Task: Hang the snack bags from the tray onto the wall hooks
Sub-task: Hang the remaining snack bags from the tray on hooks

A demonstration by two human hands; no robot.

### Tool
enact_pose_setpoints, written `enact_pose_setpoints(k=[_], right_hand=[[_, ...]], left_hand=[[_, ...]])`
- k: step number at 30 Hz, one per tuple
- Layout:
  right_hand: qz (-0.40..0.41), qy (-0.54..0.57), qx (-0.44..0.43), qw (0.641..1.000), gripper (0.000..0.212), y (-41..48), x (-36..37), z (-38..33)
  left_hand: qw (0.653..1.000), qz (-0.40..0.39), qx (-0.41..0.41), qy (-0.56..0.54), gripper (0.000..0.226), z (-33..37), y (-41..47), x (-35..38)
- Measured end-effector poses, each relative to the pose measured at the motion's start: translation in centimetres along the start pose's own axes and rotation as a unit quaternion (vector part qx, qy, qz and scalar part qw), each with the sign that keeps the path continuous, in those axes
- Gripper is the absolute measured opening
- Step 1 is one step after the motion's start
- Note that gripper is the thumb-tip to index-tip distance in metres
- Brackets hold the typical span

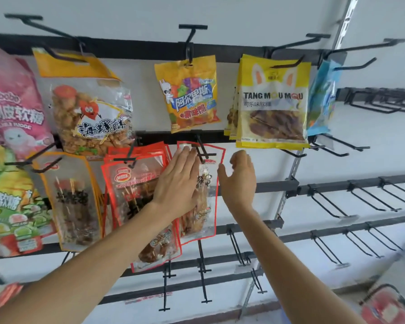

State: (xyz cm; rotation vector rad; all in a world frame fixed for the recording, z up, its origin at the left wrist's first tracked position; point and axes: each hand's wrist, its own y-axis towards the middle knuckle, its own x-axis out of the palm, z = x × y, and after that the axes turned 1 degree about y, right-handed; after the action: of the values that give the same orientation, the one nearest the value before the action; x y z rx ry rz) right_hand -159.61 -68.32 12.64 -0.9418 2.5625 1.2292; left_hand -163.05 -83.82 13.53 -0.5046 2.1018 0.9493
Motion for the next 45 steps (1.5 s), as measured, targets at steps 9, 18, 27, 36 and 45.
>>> enact_pose_setpoints(k=[9, 18, 27, 36, 45], right_hand=[[-0.225, -0.045, -0.028, 0.973, 0.049, -2.2, 0.4, 0.9], [-0.320, -0.086, -0.049, 0.942, 0.062, -6.0, -3.9, -0.3], [-0.445, -0.122, -0.100, 0.881, 0.073, -12.8, -5.8, -4.9], [-0.540, -0.069, -0.142, 0.827, 0.073, -21.2, -1.3, -12.2], [-0.602, -0.017, -0.165, 0.781, 0.072, -30.8, 6.5, -20.2]], left_hand=[[0.999, -0.036, 0.025, -0.029, 0.076, 0.9, -0.3, 0.5], [0.966, -0.096, 0.057, -0.235, 0.070, 1.7, -6.6, -3.8], [0.957, -0.240, -0.090, -0.137, 0.057, 0.2, -18.3, -8.3], [0.900, -0.349, -0.248, -0.083, 0.075, -4.2, -31.0, -9.4], [0.838, -0.387, -0.362, -0.133, 0.074, -10.2, -43.2, -9.1]])
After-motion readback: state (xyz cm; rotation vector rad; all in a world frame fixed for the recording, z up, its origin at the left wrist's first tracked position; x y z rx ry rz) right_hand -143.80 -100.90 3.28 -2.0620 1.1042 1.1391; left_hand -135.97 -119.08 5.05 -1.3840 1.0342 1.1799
